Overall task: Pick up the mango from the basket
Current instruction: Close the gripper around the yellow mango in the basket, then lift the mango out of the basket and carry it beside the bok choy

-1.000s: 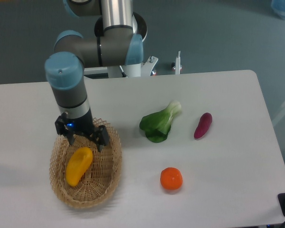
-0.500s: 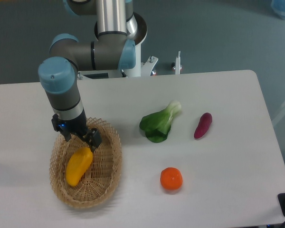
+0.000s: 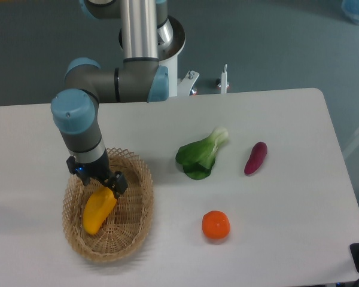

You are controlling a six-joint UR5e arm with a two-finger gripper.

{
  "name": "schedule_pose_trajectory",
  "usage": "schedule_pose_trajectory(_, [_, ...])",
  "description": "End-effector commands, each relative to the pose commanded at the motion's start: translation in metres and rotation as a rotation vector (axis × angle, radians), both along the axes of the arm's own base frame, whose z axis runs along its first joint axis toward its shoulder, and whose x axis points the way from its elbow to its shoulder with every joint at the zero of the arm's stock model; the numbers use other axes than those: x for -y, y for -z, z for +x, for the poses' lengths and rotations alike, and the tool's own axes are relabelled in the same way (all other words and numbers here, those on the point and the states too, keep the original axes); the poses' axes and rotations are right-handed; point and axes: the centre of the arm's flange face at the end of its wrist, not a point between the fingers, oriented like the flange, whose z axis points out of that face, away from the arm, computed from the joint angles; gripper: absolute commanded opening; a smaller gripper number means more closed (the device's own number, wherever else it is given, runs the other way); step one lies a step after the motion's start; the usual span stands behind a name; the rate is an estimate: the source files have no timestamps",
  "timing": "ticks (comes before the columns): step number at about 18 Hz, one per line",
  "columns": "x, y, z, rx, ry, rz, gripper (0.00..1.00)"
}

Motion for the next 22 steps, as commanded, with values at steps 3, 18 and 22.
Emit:
schedule_pose_trajectory(3, [-0.003,0.005,0.001,-0.003,0.003,0.010,1.00])
schedule_pose_trajectory(18, [-0.008,0.013,-0.002,-0.005,0.007,0.001,0.60])
schedule_pose_trajectory(22, [-0.008,0.009,-0.003,-0.008,0.010,0.008,0.52])
